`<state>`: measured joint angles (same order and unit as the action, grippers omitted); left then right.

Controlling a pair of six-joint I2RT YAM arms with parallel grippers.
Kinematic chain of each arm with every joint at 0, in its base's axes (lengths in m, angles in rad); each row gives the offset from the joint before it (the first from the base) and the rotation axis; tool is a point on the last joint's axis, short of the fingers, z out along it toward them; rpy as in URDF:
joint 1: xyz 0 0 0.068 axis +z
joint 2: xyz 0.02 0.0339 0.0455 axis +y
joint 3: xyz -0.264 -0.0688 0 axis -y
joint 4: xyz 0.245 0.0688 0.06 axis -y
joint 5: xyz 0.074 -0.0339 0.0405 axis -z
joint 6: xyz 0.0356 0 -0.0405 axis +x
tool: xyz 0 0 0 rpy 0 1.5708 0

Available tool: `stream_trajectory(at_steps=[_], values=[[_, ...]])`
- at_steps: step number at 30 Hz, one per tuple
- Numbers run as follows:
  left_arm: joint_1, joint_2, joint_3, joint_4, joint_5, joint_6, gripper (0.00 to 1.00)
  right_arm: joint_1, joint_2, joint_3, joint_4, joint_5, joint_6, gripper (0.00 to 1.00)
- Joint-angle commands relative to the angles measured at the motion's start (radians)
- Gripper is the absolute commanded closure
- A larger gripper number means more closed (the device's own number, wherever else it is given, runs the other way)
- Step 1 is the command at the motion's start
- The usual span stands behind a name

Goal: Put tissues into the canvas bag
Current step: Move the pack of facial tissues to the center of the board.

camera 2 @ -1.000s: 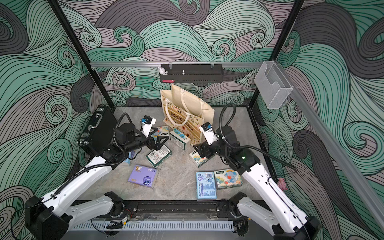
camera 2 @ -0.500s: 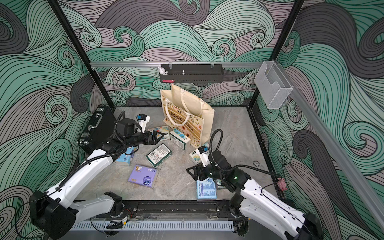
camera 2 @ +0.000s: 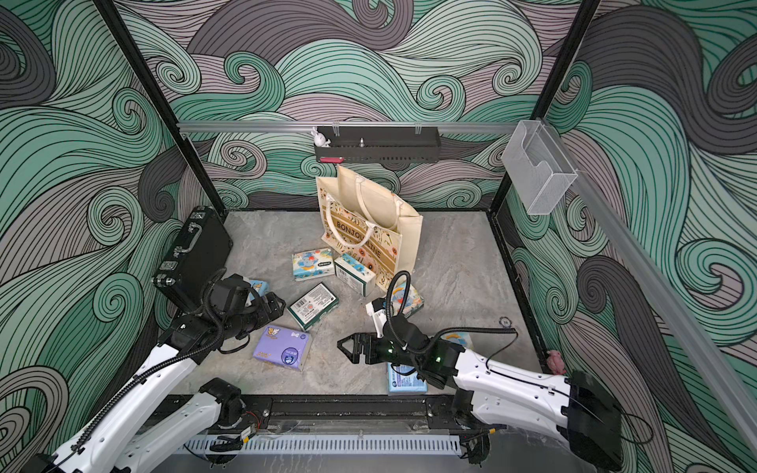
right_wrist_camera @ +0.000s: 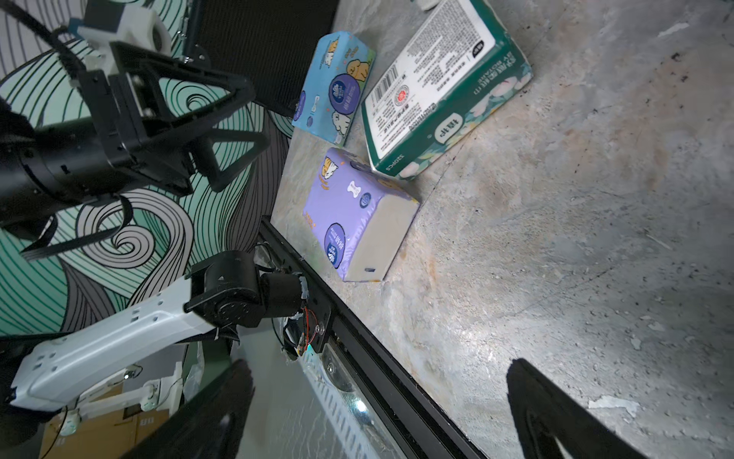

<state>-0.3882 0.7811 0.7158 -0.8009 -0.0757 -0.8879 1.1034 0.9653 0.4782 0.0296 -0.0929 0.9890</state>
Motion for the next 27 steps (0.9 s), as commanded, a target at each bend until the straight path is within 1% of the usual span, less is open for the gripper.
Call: stream_trajectory(at_steps=[1, 3, 6, 9, 11, 12, 15, 16, 17, 18, 21, 25, 27], values=[[0.006, 0.013, -0.027, -0.12, -0.118, -0.155, 0.04, 0.037, 0.047, 0.062, -0.072, 0.135, 0.124, 0.0], [0.006, 0.045, -0.047, -0.129, -0.123, -0.188, 0.04, 0.055, 0.092, 0.094, -0.108, 0.159, 0.152, 0.0], [0.006, 0.093, -0.074, -0.091, -0.072, -0.214, 0.05, 0.085, 0.162, 0.133, -0.136, 0.182, 0.159, 0.0], [0.005, 0.126, -0.101, 0.018, 0.09, -0.19, 0.07, 0.1, 0.206, 0.151, -0.168, 0.204, 0.163, 0.0], [0.005, 0.147, -0.129, 0.101, 0.194, -0.213, 0.07, 0.101, 0.217, 0.148, -0.175, 0.205, 0.163, 0.0], [0.005, 0.156, -0.148, 0.163, 0.264, -0.232, 0.07, 0.102, 0.217, 0.144, -0.177, 0.208, 0.164, 0.01], [0.002, 0.175, -0.23, 0.46, 0.503, -0.293, 0.07, 0.102, 0.22, 0.133, -0.178, 0.224, 0.157, 0.0], [-0.001, 0.179, -0.246, 0.526, 0.539, -0.311, 0.07, 0.101, 0.225, 0.131, -0.184, 0.228, 0.156, 0.0], [-0.004, 0.179, -0.246, 0.538, 0.545, -0.31, 0.07, 0.101, 0.23, 0.131, -0.191, 0.229, 0.157, 0.0], [-0.005, 0.172, -0.234, 0.507, 0.52, -0.283, 0.07, 0.101, 0.24, 0.132, -0.197, 0.229, 0.157, 0.01], [-0.006, 0.14, -0.182, 0.354, 0.413, -0.189, 0.07, 0.101, 0.264, 0.132, -0.192, 0.228, 0.155, 0.0], [-0.006, 0.095, -0.204, 0.33, 0.41, -0.122, 0.08, 0.096, 0.289, 0.117, -0.121, 0.194, 0.142, 0.01], [-0.006, 0.079, -0.224, 0.317, 0.406, -0.096, 0.13, 0.087, 0.307, 0.104, -0.059, 0.156, 0.144, 0.01]])
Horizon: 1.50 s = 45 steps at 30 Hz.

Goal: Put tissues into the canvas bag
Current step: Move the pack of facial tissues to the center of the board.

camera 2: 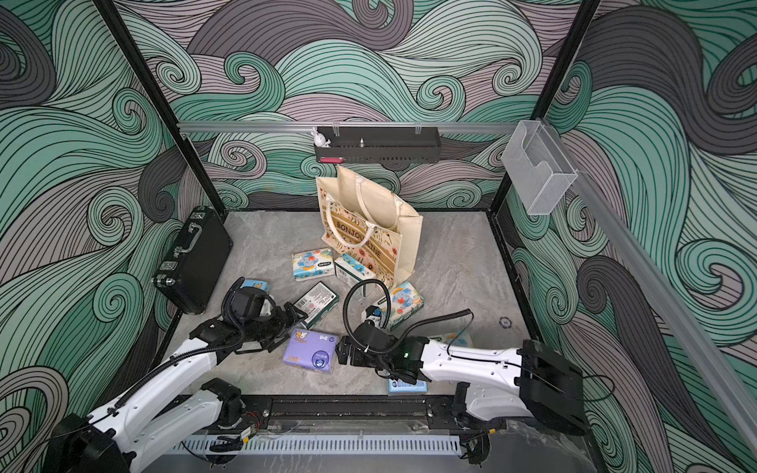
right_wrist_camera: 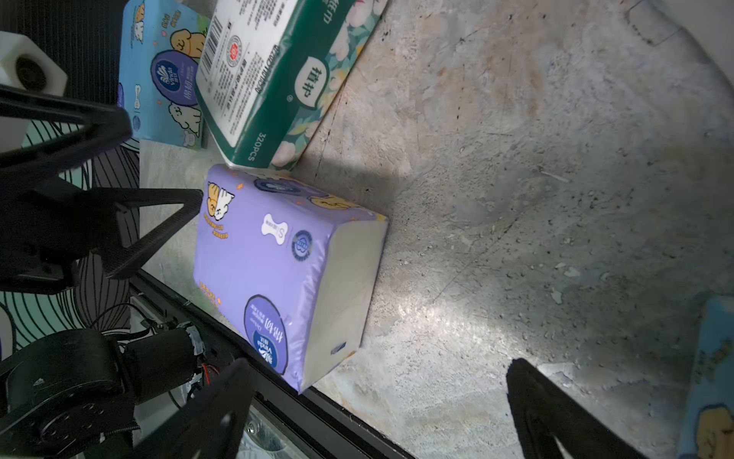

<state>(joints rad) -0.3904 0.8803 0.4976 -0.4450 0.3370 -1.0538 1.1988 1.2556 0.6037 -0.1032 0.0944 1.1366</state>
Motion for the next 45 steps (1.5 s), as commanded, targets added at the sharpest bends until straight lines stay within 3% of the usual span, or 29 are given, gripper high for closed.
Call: stream_trajectory(at_steps=[1, 4, 7, 14, 18, 23, 30, 32, 36, 41, 45], values=[[-0.004, -0.026, -0.017, -0.049, -0.01, 0.08, 0.17, -0.016, 0.031, -0.025, 0.1, -0.055, -0.003, 0.01], [-0.004, -0.041, -0.035, -0.085, -0.014, 0.081, 0.4, -0.044, 0.066, -0.019, 0.128, -0.123, 0.001, 0.01], [-0.004, -0.054, -0.05, -0.094, 0.009, 0.065, 0.42, -0.06, 0.076, -0.016, 0.131, -0.142, 0.002, 0.01], [-0.011, -0.058, -0.073, -0.04, 0.087, 0.018, 0.28, -0.1, 0.094, 0.004, 0.156, -0.195, -0.025, 0.01], [-0.034, -0.02, -0.125, 0.144, 0.182, -0.099, 0.27, -0.141, 0.118, 0.022, 0.213, -0.276, -0.034, 0.01], [-0.1, 0.043, -0.123, 0.296, 0.168, -0.175, 0.26, -0.196, 0.102, 0.025, 0.177, -0.31, -0.065, 0.01], [-0.12, 0.076, 0.01, -0.038, -0.01, 0.093, 0.26, -0.229, -0.007, -0.026, 0.079, -0.266, -0.095, 0.01], [-0.123, 0.092, -0.006, -0.036, 0.014, 0.099, 0.25, -0.231, -0.018, -0.029, 0.064, -0.265, -0.105, 0.01], [-0.132, 0.155, -0.029, -0.023, 0.06, 0.13, 0.03, -0.231, -0.013, -0.021, 0.057, -0.286, -0.124, 0.01], [-0.14, 0.208, -0.018, -0.019, 0.118, 0.187, 0.01, -0.231, -0.006, -0.022, 0.061, -0.293, -0.132, 0.02], [-0.151, 0.168, -0.044, 0.016, 0.13, 0.206, 0.01, -0.231, 0.01, -0.026, 0.073, -0.306, -0.132, 0.03]])
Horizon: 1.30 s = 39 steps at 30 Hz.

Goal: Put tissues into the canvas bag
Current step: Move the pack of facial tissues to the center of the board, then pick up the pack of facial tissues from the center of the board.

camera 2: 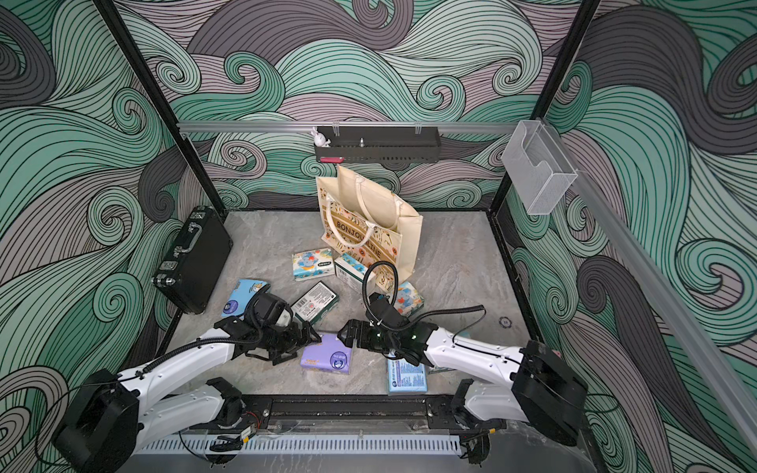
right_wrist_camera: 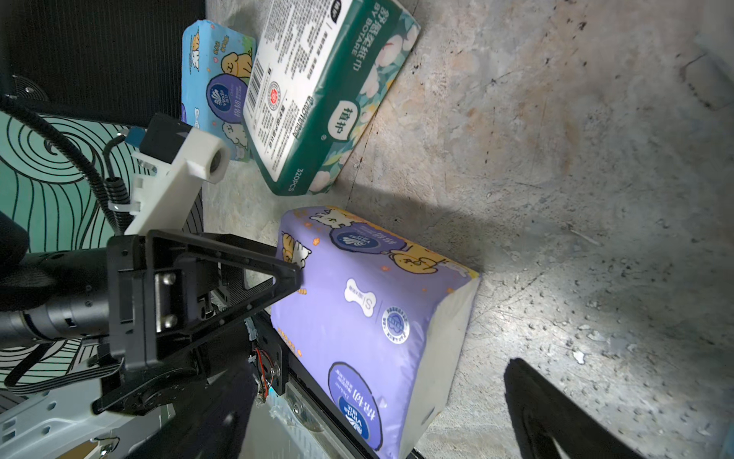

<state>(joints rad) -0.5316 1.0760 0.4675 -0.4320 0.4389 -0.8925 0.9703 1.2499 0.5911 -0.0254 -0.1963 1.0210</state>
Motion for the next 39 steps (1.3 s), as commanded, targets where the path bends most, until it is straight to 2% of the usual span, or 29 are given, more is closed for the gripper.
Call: stream_trajectory(at_steps=[1, 2, 3, 5, 6, 8, 11, 17, 21, 28, 39], values=[[-0.011, -0.048, -0.02, 0.014, 0.033, 0.045, 0.01, -0.001, 0.019, -0.017, 0.005, -0.023, -0.015, 0.03], [-0.013, -0.073, -0.033, 0.031, 0.038, 0.042, 0.02, -0.001, 0.027, -0.022, 0.019, -0.03, -0.013, 0.03], [-0.013, -0.096, -0.043, 0.043, 0.041, 0.04, 0.08, -0.001, 0.034, -0.028, 0.035, -0.038, -0.009, 0.03], [-0.014, -0.126, -0.054, 0.042, 0.037, 0.041, 0.27, -0.001, 0.051, -0.041, 0.07, -0.05, 0.004, 0.04], [-0.013, -0.134, -0.058, 0.046, 0.038, 0.044, 0.41, -0.002, 0.062, -0.045, 0.083, -0.057, 0.01, 0.04], [-0.013, -0.132, -0.061, 0.046, 0.044, 0.046, 0.6, -0.001, 0.082, -0.045, 0.101, -0.07, 0.023, 0.05], [-0.013, -0.106, -0.06, 0.05, 0.054, 0.05, 0.76, 0.001, 0.107, -0.051, 0.13, -0.084, 0.043, 0.05], [-0.013, -0.062, -0.085, 0.066, 0.037, 0.058, 0.86, 0.001, 0.14, -0.055, 0.164, -0.095, 0.059, 0.05], [-0.014, -0.063, -0.108, 0.067, 0.013, 0.056, 0.87, 0.001, 0.143, -0.069, 0.192, -0.091, 0.063, 0.01], [-0.013, -0.064, -0.133, 0.053, -0.005, 0.062, 0.88, 0.001, 0.181, -0.074, 0.23, -0.102, 0.071, 0.01], [-0.011, -0.098, -0.151, 0.031, -0.018, 0.067, 0.9, -0.003, 0.342, -0.101, 0.545, -0.224, 0.131, 0.01]])
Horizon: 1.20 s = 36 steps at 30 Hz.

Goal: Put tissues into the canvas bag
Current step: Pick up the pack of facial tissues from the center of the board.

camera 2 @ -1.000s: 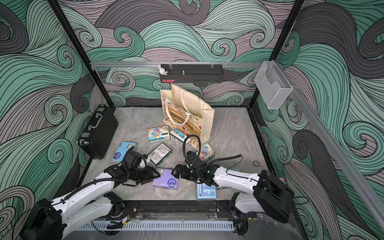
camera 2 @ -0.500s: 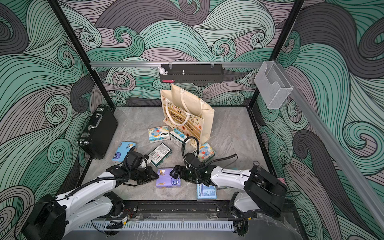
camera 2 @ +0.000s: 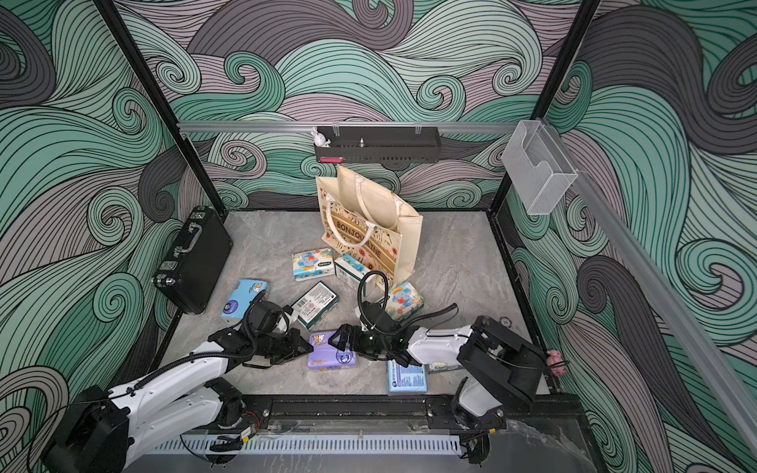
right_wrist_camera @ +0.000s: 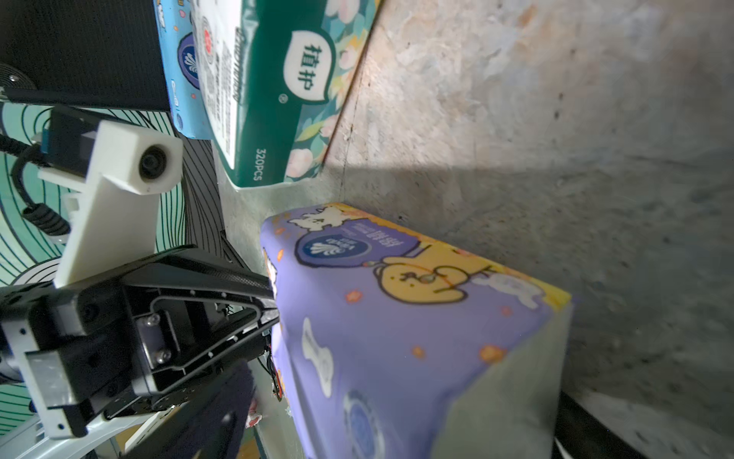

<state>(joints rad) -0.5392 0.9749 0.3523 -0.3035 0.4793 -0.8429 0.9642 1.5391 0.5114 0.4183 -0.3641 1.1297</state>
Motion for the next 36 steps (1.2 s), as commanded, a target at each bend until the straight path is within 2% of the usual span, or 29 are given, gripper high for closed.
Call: stream_trajectory(at_steps=[1, 6, 12, 16, 18, 19, 20, 23, 25, 28, 31, 35, 36], values=[[-0.004, -0.003, -0.039, -0.097, -0.059, 0.018, 0.9, 0.003, 0.067, -0.022, 0.128, -0.068, 0.022, 0.02], [-0.004, -0.024, -0.041, -0.098, -0.058, 0.012, 0.9, 0.004, 0.117, -0.022, 0.237, -0.115, 0.028, 0.06], [-0.003, -0.03, -0.036, -0.104, -0.057, 0.01, 0.9, 0.004, 0.118, -0.022, 0.261, -0.135, 0.013, 0.22], [-0.003, -0.044, -0.034, -0.082, -0.037, -0.014, 0.87, 0.002, 0.107, -0.026, 0.272, -0.144, 0.007, 0.27], [-0.002, -0.058, -0.024, -0.078, -0.027, -0.029, 0.81, 0.004, 0.1, -0.025, 0.276, -0.153, 0.001, 0.29], [-0.003, -0.063, -0.014, -0.079, -0.021, -0.033, 0.74, 0.004, 0.096, -0.025, 0.277, -0.158, -0.006, 0.34], [-0.003, -0.068, -0.004, -0.084, -0.014, -0.035, 0.64, 0.003, 0.088, -0.025, 0.269, -0.161, -0.014, 0.37], [-0.002, -0.082, 0.043, -0.112, 0.004, -0.035, 0.27, -0.002, 0.047, -0.022, 0.218, -0.158, -0.047, 0.39], [-0.002, -0.094, 0.093, -0.157, 0.007, -0.03, 0.17, -0.008, -0.003, -0.015, 0.144, -0.148, -0.087, 0.39], [0.001, -0.125, 0.196, -0.247, 0.03, -0.016, 0.14, -0.025, -0.121, 0.004, -0.006, -0.13, -0.167, 0.39], [0.004, -0.172, 0.326, -0.363, 0.008, 0.042, 0.14, -0.062, -0.299, 0.061, -0.25, -0.097, -0.293, 0.41], [0.008, -0.257, 0.435, -0.476, -0.096, 0.185, 0.14, -0.116, -0.527, 0.204, -0.609, 0.003, -0.508, 0.47], [0.01, -0.271, 0.449, -0.507, -0.131, 0.209, 0.1, -0.133, -0.563, 0.245, -0.675, 0.024, -0.551, 0.49]])
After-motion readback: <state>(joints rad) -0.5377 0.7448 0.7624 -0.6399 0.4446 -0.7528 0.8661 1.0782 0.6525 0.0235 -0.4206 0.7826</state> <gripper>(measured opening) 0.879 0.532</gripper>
